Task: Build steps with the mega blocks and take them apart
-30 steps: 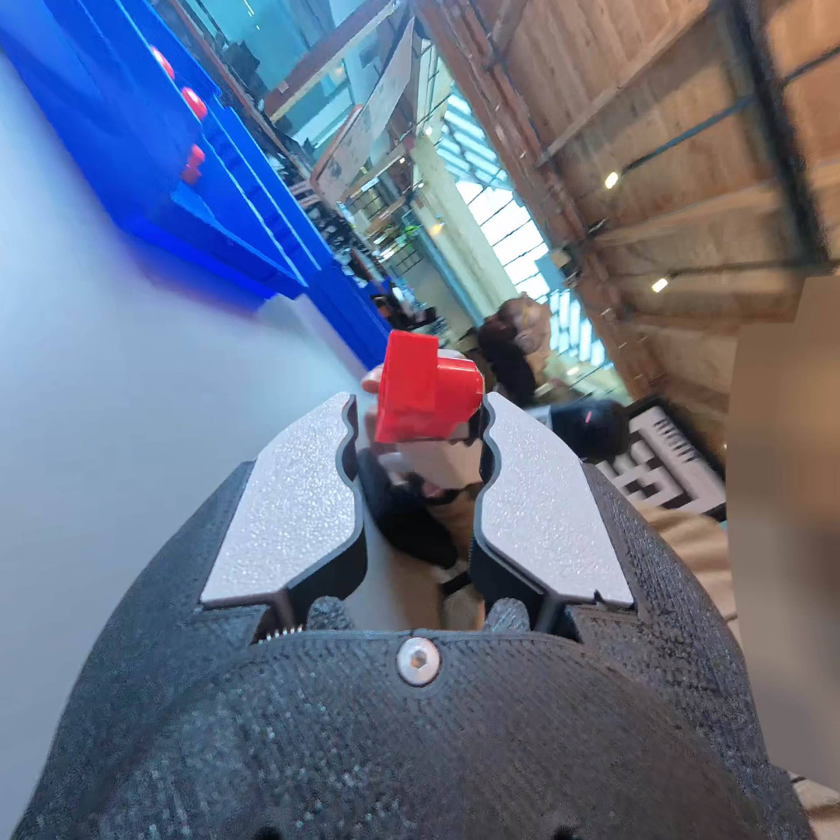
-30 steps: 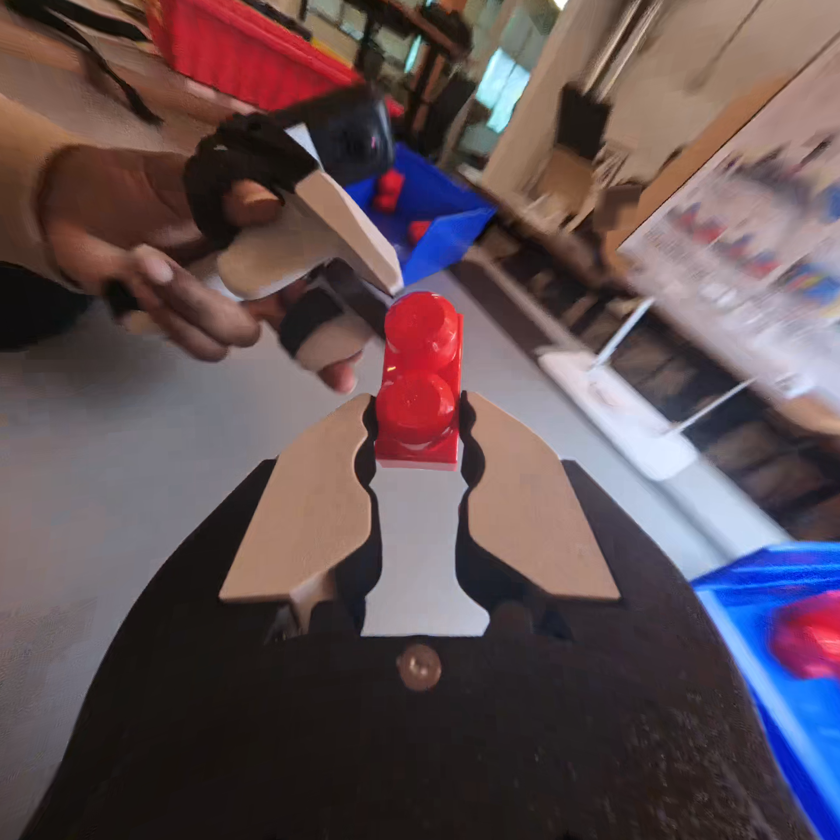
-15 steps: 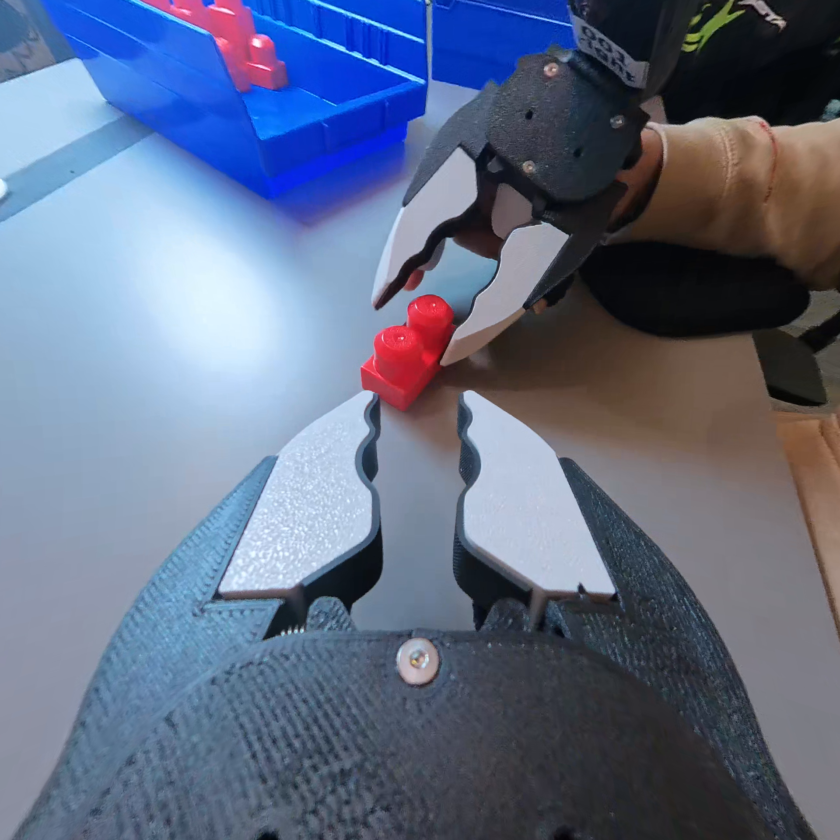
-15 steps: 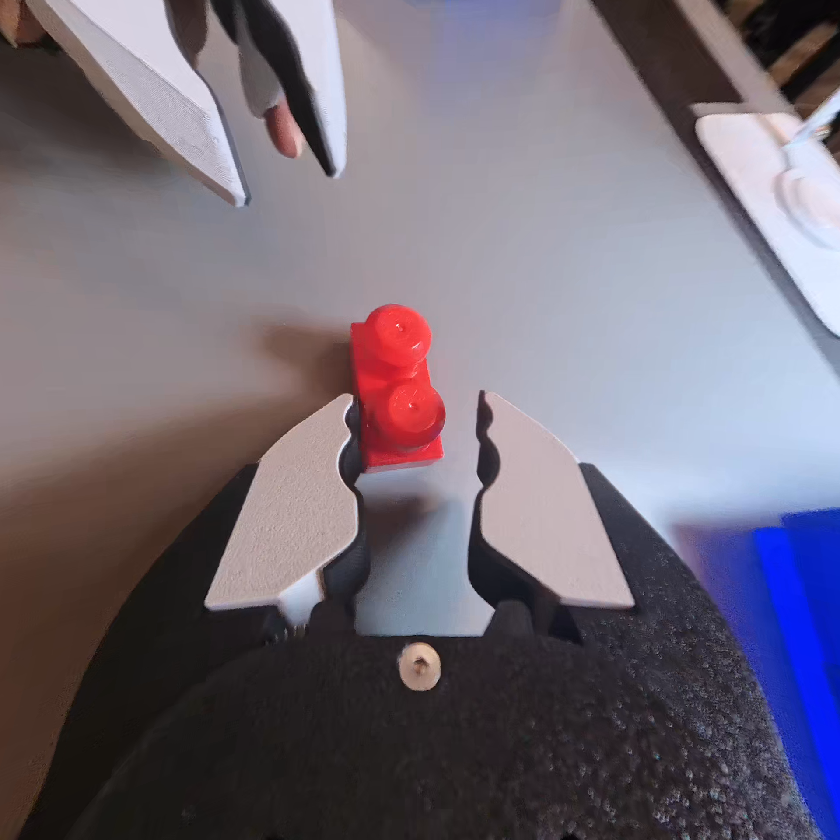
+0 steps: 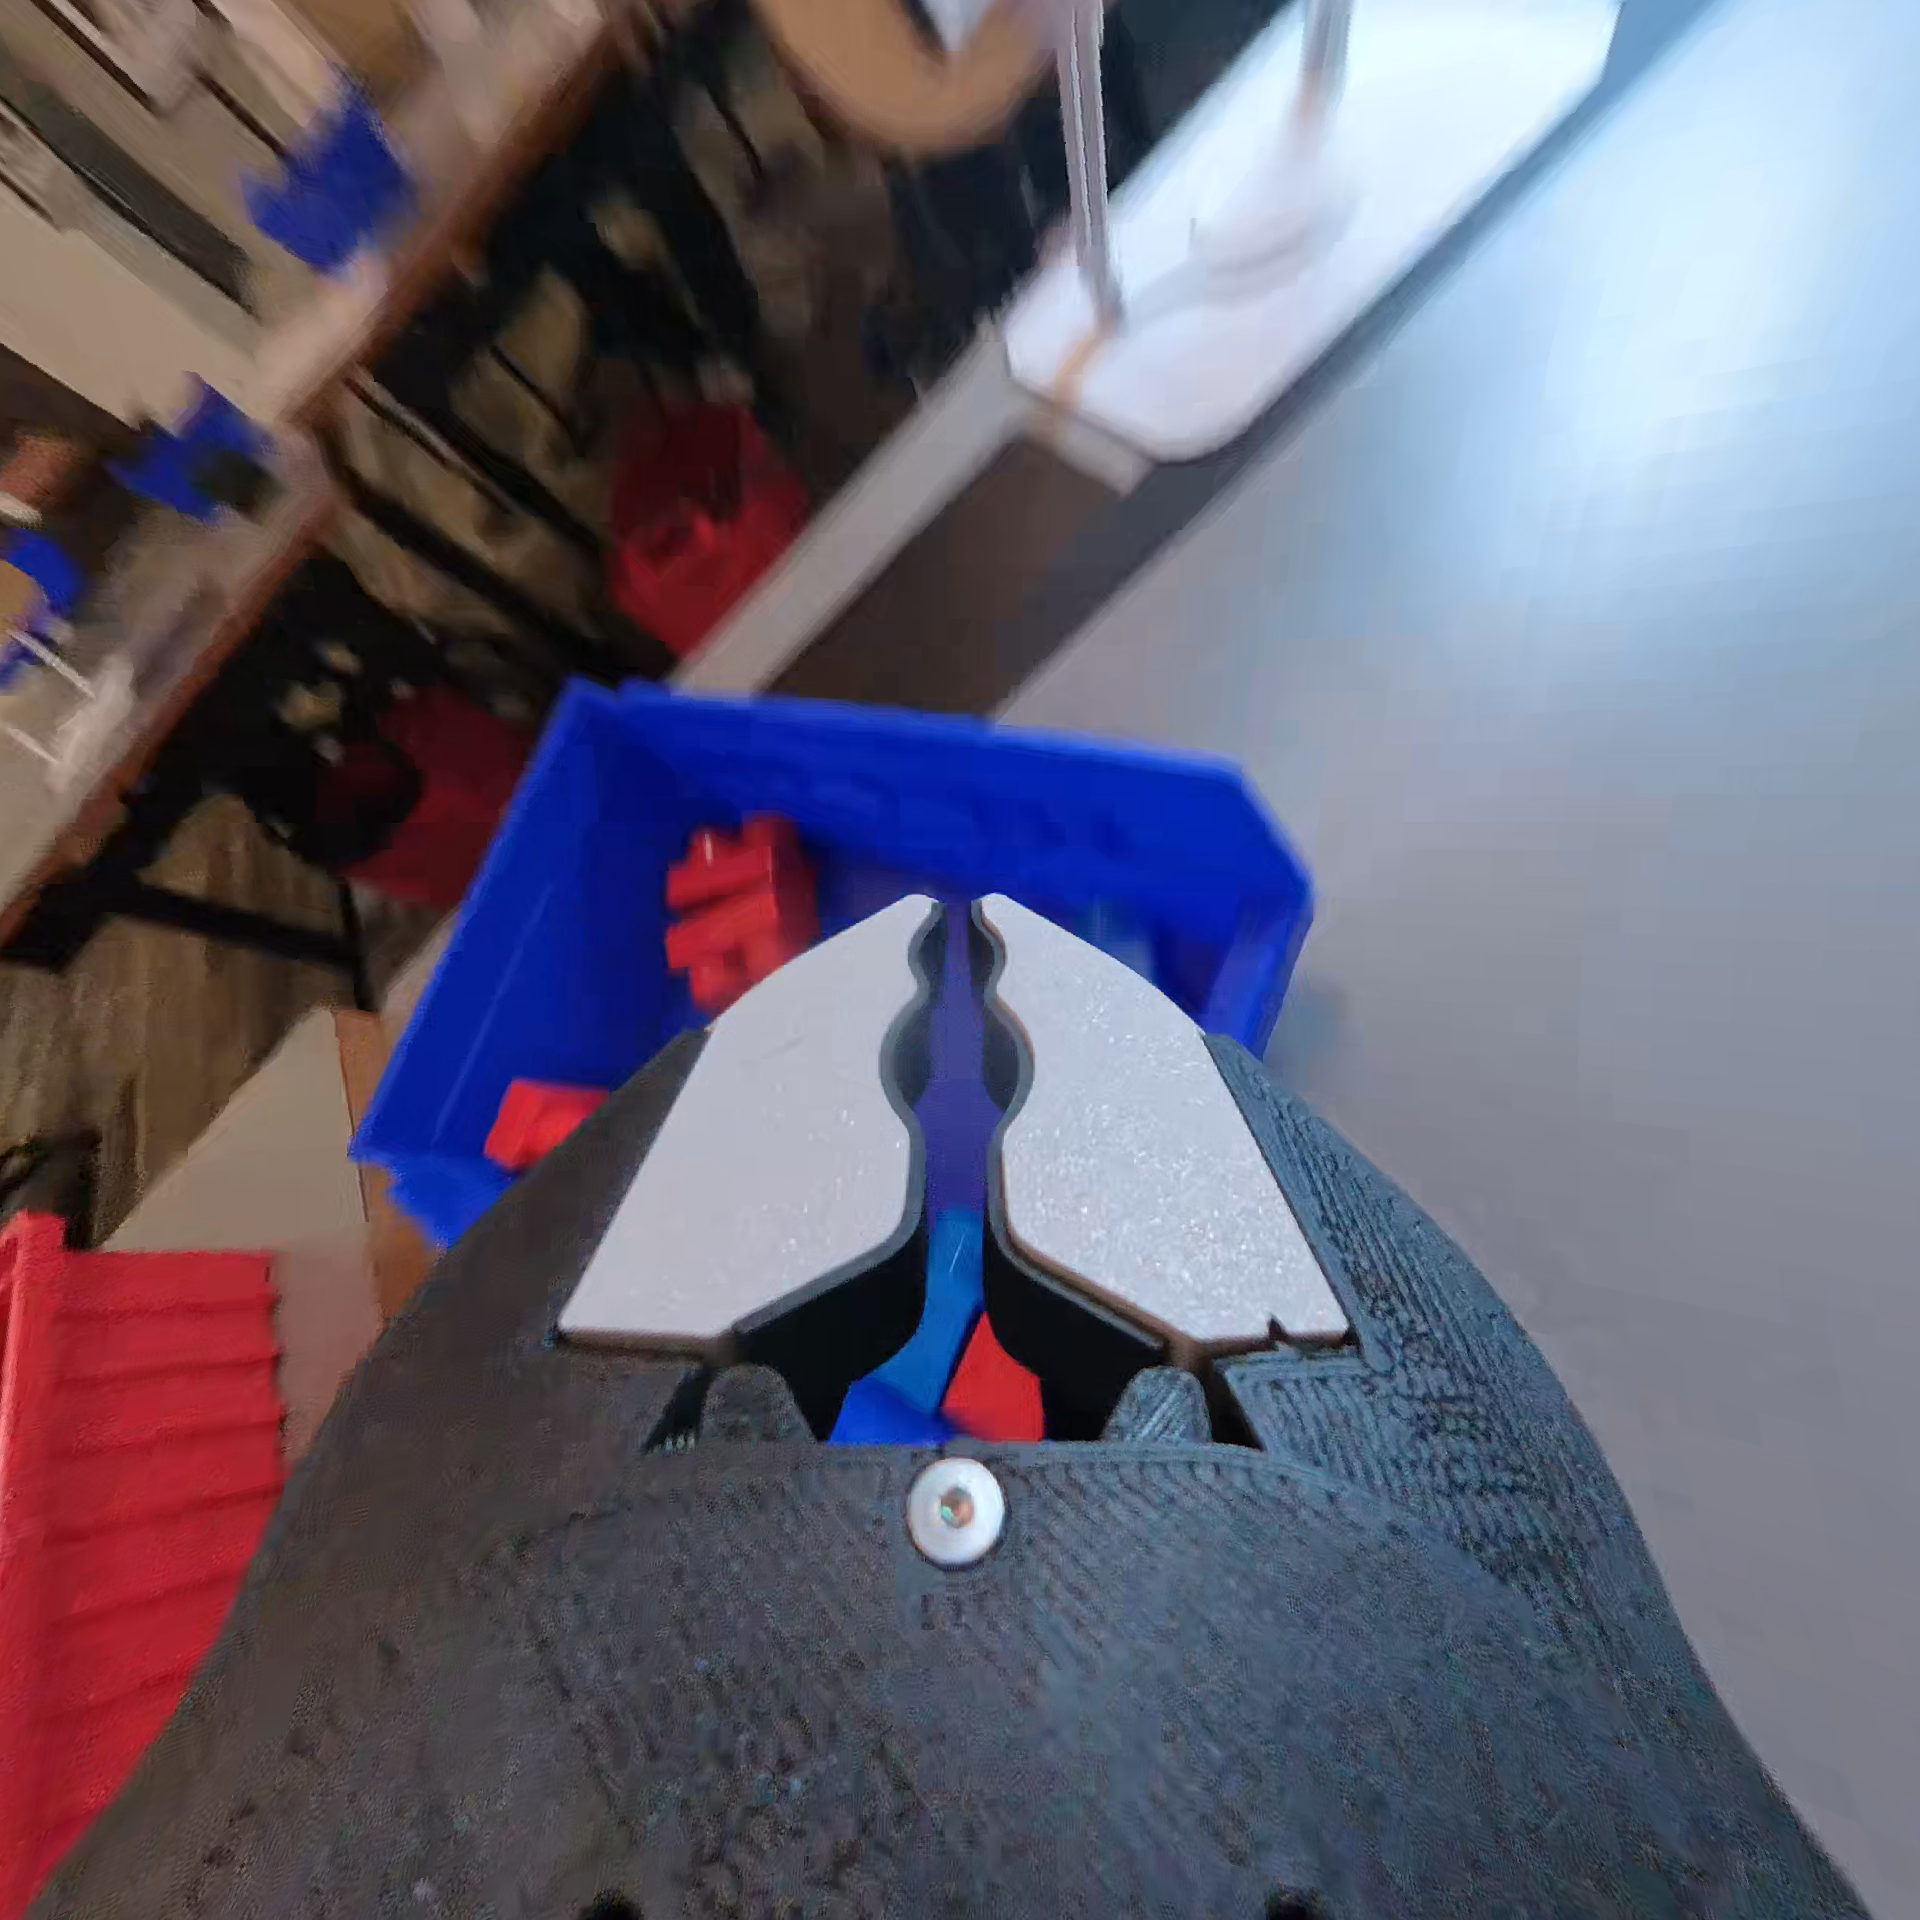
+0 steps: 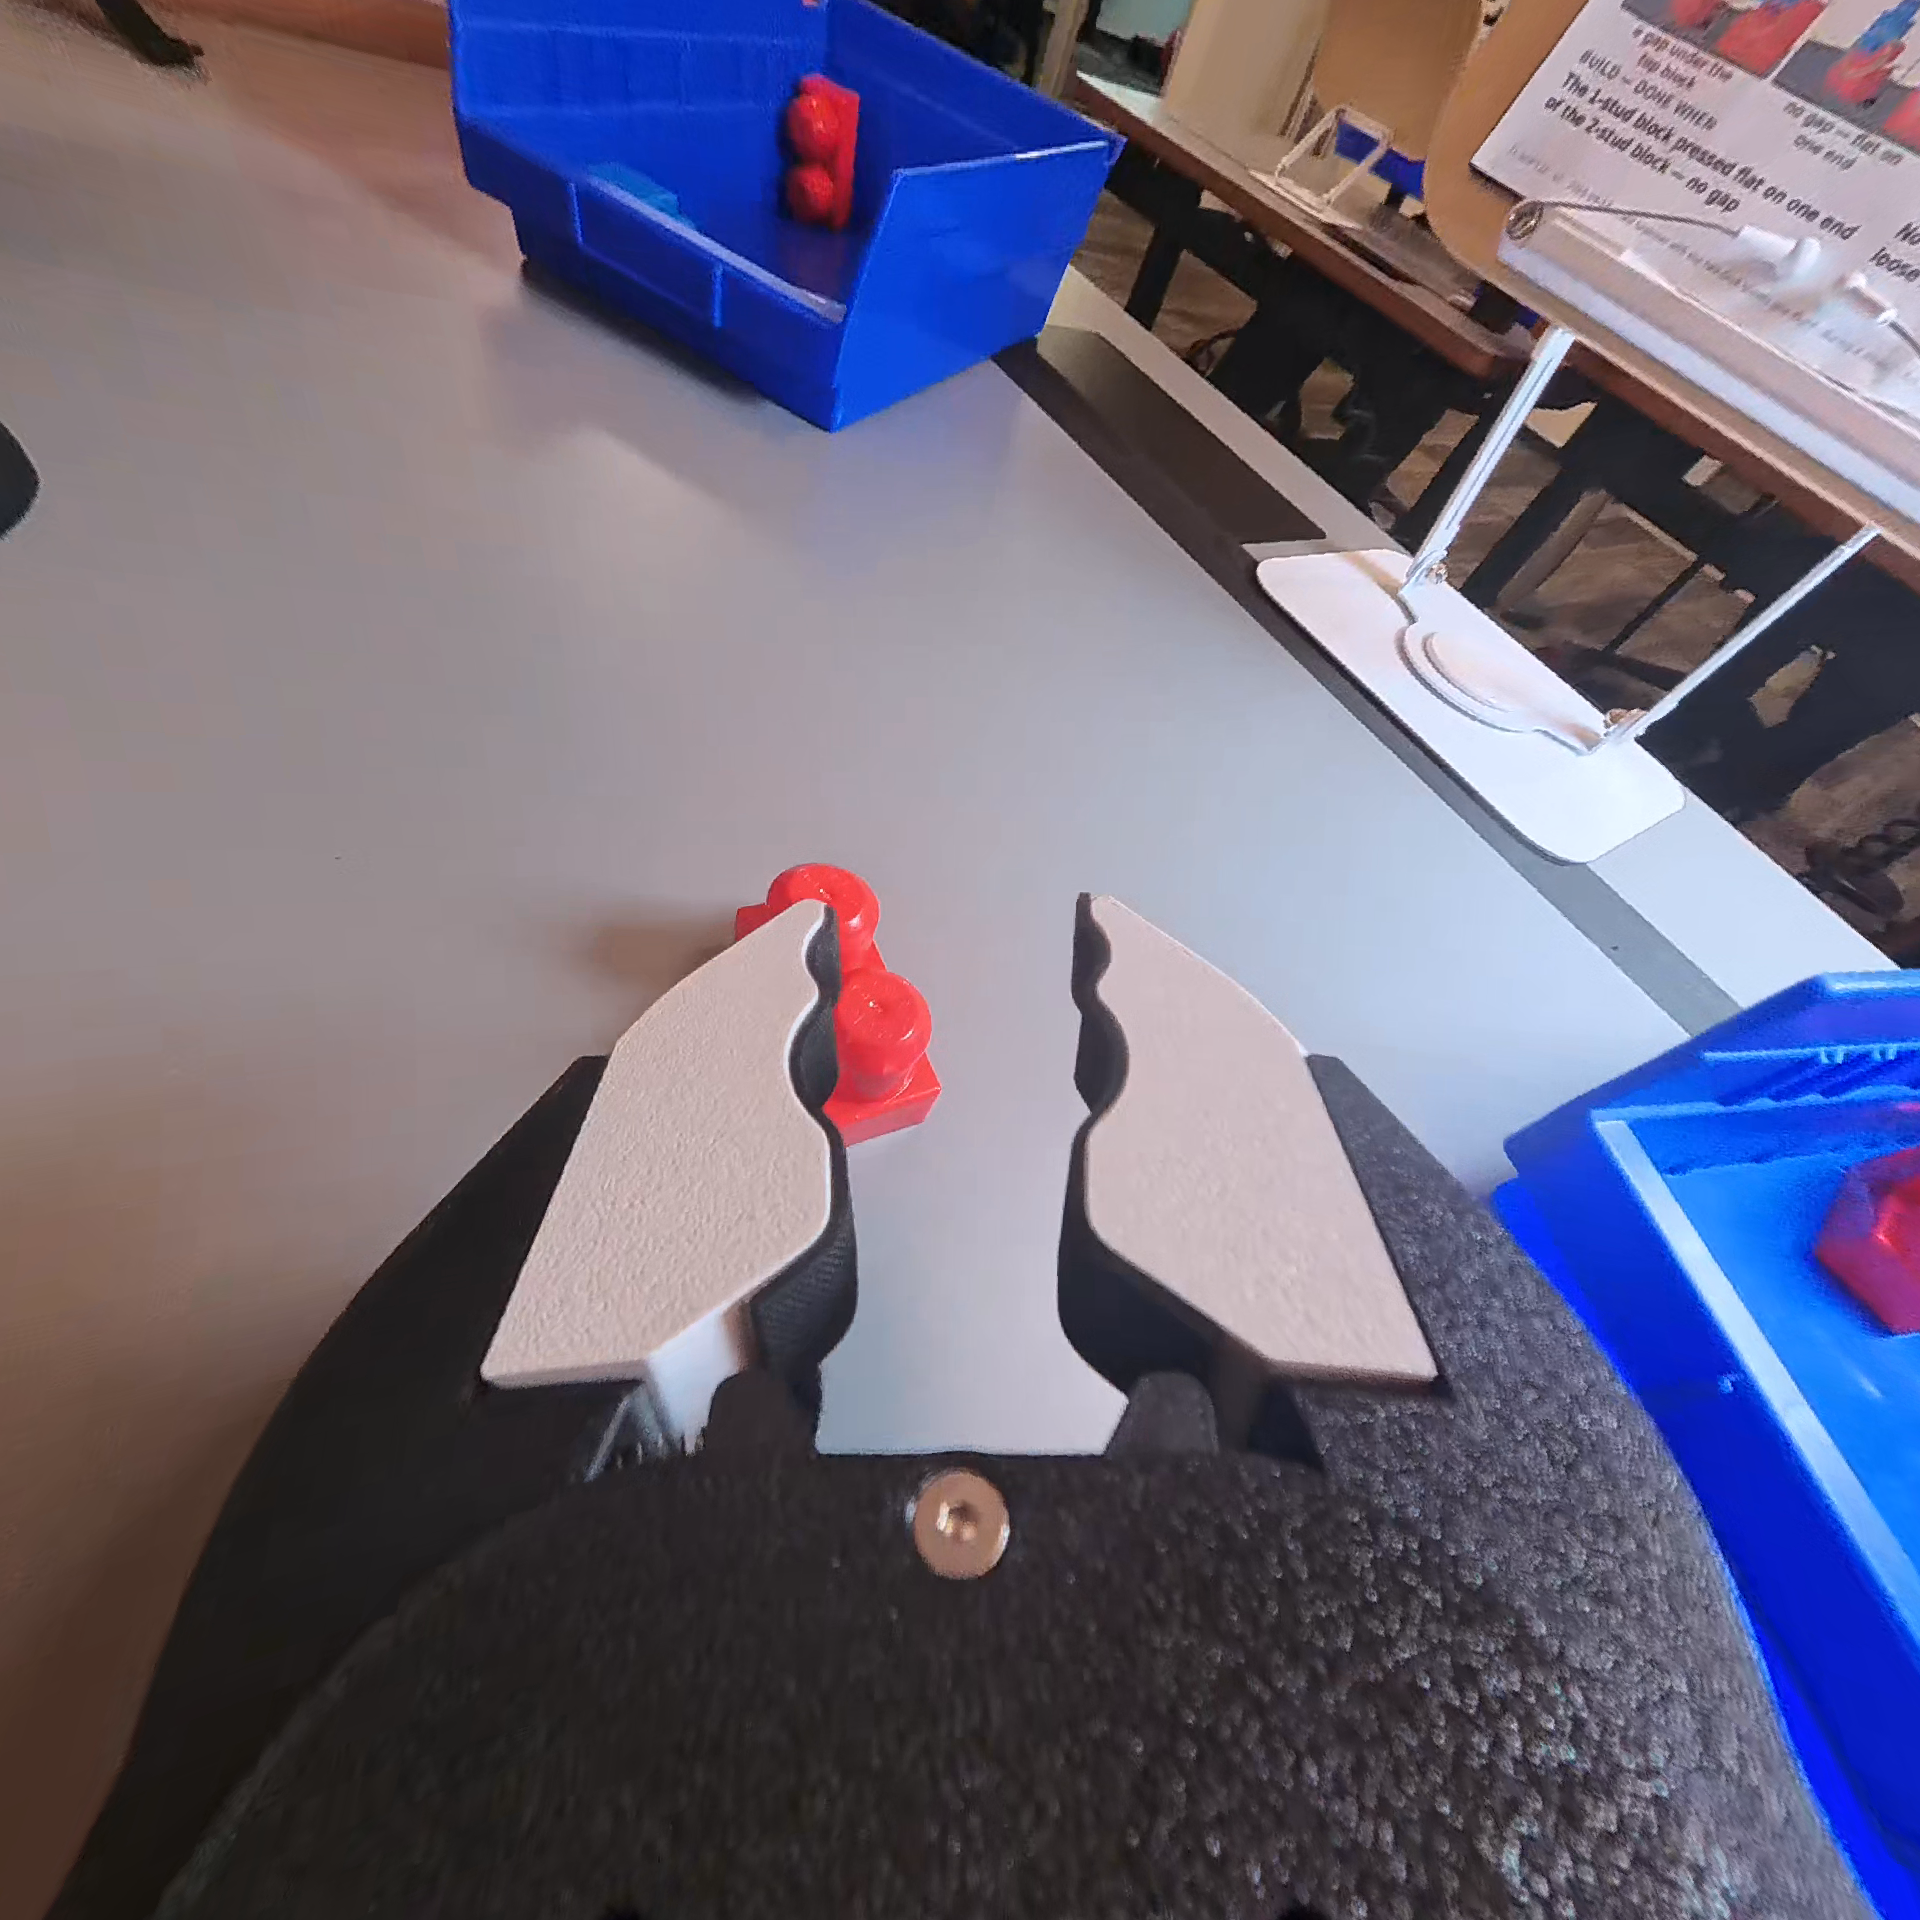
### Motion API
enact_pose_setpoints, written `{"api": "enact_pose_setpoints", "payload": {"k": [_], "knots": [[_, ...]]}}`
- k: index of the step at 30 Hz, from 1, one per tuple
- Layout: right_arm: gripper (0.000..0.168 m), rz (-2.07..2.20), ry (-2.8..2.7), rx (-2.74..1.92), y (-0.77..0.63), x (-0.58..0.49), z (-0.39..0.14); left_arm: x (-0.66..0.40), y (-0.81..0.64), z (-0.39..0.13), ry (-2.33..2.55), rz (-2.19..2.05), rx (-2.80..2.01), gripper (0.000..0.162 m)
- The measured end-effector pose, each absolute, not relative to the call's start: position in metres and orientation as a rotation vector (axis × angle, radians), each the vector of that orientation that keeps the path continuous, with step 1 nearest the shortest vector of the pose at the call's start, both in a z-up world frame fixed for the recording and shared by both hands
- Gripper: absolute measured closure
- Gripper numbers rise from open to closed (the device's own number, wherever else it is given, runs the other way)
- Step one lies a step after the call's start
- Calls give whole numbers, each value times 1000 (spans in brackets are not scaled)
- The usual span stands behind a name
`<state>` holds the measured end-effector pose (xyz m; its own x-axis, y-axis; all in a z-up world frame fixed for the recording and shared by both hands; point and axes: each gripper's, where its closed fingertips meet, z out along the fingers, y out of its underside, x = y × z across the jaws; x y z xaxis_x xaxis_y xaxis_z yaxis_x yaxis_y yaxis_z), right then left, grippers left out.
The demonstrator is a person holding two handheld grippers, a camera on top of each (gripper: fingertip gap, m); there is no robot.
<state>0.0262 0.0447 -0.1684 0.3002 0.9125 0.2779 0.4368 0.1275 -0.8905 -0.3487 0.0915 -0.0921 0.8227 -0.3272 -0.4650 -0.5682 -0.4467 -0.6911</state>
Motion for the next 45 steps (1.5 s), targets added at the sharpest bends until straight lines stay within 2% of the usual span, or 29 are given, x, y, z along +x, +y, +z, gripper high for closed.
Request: {"api": "enact_pose_setpoints", "payload": {"k": [2,5,12,13,14,17,20,25,27,29,32,35,39,42,45], "knots": [[126,568,-1294,-1487,46,28,-168,-386,85,-124,774,386,-2329,150],[128,602,-1284,-1504,46,30,-169,-433,65,-161,959,554,-2645,128],[130,630,-1277,-1523,44,29,-173,-462,48,-210,1211,534,-2994,112],[130,633,-1277,-1527,44,29,-174,-464,48,-211,1233,535,-3011,118],[130,636,-1277,-1531,45,30,-175,-465,51,-211,1238,534,-3007,113],[130,650,-1273,-1543,46,30,-177,-460,44,-213,1235,407,-3072,111],[130,671,-1269,-1549,46,30,-177,-459,41,-215,1249,367,-3096,117],[131,679,-1273,-1555,46,30,-179,-469,54,-212,1242,495,-3041,108],[131,674,-1271,-1547,46,31,-176,-471,64,-211,1241,538,-2959,116],[131,678,-1266,-1543,45,31,-175,-470,64,-211,1218,519,-2944,117],[131,684,-1263,-1544,45,31,-174,-463,53,-211,1198,416,-2987,108],[131,692,-1268,-1547,43,30,-175,-461,43,-213,1203,367,-3030,107],[131,683,-1279,-1546,42,29,-176,-466,52,-215,1229,450,-2976,115],[131,674,-1275,-1545,42,29,-176,-476,65,-223,1266,598,-2905,112],[131,677,-1268,-1551,42,30,-176,-474,61,-234,1281,564,-2937,112]]}}
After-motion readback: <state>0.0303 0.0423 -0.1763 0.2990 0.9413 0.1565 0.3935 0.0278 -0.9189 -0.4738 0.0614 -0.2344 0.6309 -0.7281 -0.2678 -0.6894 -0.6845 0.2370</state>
